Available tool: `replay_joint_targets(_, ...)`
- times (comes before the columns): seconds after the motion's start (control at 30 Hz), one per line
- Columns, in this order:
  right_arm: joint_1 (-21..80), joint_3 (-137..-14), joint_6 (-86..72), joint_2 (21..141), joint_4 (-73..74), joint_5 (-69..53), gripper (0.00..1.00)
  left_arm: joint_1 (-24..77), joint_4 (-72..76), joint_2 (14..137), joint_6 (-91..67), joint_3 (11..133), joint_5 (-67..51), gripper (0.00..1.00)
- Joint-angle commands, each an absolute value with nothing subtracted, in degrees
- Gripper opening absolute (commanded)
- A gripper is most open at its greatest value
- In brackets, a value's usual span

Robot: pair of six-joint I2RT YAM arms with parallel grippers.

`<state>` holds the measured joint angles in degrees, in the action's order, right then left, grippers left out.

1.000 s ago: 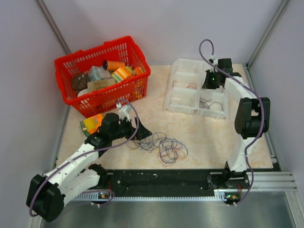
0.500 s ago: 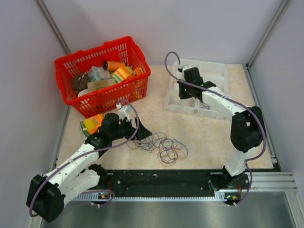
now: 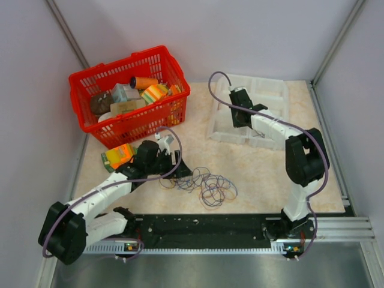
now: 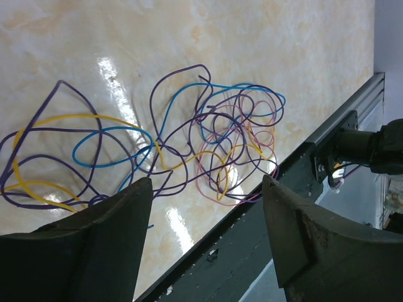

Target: Untangle the cables

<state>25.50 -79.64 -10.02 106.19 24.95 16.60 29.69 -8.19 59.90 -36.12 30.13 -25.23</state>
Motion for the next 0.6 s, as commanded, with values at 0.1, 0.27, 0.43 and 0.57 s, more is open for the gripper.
replay_joint_targets(0.1, 24.7, -84.2, -6.16, 108.2, 25.05, 22.6, 0.0, 31.55, -8.25, 57.4, -35.95, 33.75, -23.75, 0.72)
replay_joint_targets(0.27, 27.06, -83.23, -7.55, 104.07, 27.76, 20.39, 0.27, 31.55, -15.02, 53.7, -34.81, 33.93, -10.3, 0.87)
replay_joint_targets(0.43, 34.87, -79.81, -8.96, 92.83, 29.27, 21.02, 0.62, 31.55, -19.33, 54.23, -36.47, 34.19, -2.3, 0.83)
replay_joint_targets(0.57, 38.32, -72.98, -13.08, 87.29, 25.34, 1.47, 0.66, 31.38, -16.62, 54.58, -35.95, 32.26, 3.77, 0.82)
